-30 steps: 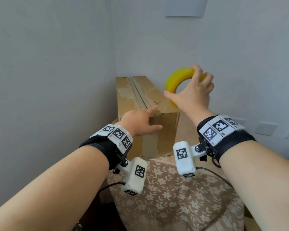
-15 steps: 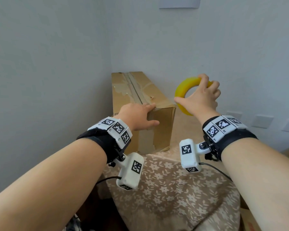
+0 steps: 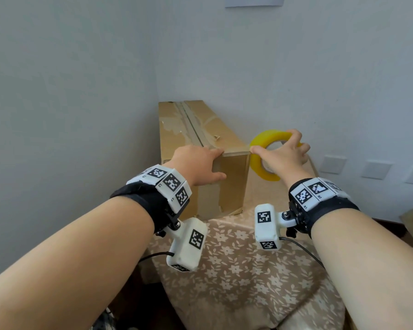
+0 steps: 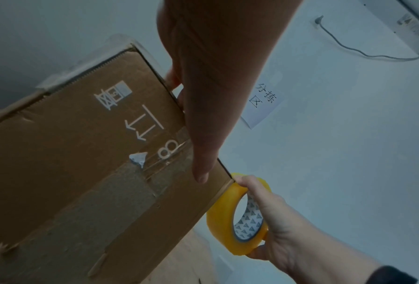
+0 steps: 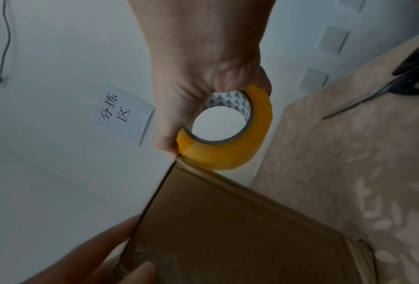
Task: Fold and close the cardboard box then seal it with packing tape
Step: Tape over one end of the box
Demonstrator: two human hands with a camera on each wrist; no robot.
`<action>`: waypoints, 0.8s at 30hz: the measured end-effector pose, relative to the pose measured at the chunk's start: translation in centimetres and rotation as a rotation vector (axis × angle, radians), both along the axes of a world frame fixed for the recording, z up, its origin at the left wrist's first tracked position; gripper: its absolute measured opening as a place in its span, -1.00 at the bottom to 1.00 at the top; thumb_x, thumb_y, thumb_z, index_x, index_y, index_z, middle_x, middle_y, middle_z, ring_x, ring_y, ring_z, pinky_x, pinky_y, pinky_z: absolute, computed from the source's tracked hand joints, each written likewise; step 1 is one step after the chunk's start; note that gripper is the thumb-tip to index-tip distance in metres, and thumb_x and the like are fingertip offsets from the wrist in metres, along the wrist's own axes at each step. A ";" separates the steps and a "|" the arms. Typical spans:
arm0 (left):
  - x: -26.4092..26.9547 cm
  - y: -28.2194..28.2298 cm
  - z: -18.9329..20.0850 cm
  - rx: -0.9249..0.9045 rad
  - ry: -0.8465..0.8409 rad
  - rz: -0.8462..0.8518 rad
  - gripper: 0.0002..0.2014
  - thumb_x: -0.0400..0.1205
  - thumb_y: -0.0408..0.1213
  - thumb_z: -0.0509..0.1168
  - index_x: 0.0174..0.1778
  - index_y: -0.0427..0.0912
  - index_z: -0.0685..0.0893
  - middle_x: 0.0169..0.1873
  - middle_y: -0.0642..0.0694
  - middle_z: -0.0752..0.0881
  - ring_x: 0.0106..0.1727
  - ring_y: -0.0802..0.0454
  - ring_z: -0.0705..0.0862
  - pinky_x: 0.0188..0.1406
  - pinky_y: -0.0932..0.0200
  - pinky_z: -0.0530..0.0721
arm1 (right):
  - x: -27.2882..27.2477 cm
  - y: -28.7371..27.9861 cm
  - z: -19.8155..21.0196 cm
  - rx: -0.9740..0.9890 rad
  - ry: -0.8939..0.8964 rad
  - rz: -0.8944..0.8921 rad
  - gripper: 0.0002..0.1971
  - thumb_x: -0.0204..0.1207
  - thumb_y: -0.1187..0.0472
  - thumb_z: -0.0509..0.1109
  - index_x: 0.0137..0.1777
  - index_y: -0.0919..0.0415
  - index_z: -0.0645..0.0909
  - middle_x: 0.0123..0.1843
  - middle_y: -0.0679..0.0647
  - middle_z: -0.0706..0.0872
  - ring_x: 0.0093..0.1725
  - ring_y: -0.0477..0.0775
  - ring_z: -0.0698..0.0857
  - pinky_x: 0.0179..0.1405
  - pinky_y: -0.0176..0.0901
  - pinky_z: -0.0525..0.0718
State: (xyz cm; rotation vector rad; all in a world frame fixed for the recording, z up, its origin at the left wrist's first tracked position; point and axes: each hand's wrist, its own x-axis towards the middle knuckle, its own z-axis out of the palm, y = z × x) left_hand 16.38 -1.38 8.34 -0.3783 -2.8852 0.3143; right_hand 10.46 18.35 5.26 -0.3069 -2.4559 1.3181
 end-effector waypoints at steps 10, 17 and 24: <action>-1.4 3.0 0.3 0.023 -0.044 -0.071 -0.33 0.63 0.25 0.07 0.51 -0.16 0.36 0.45 -0.19 0.47 0.44 -0.16 0.47 0.27 -0.06 0.50 | -0.2 0.6 -0.2 -0.233 0.006 -0.037 -0.22 0.28 -0.30 0.45 0.41 -0.06 0.22 0.42 0.18 0.25 0.42 0.34 0.28 0.17 0.16 0.44; -1.3 2.2 -0.9 0.101 -0.033 -0.075 -0.25 0.61 0.30 0.05 0.65 0.03 0.06 0.64 -0.03 0.16 0.51 -0.12 0.41 0.29 -0.06 0.54 | -0.6 0.8 1.7 0.030 0.114 -0.018 -0.24 0.22 -0.17 0.52 0.37 -0.01 0.29 0.38 0.13 0.28 0.40 0.28 0.29 0.20 0.18 0.47; -1.4 2.4 -0.9 0.126 -0.042 -0.081 -0.27 0.61 0.25 0.11 0.65 0.08 0.05 0.65 0.01 0.14 0.52 -0.09 0.40 0.28 -0.06 0.56 | -0.7 2.2 -2.7 -0.106 -0.042 0.042 -0.35 0.20 -0.22 0.53 0.23 -0.07 0.37 0.33 0.15 0.37 0.36 0.32 0.40 0.25 0.14 0.51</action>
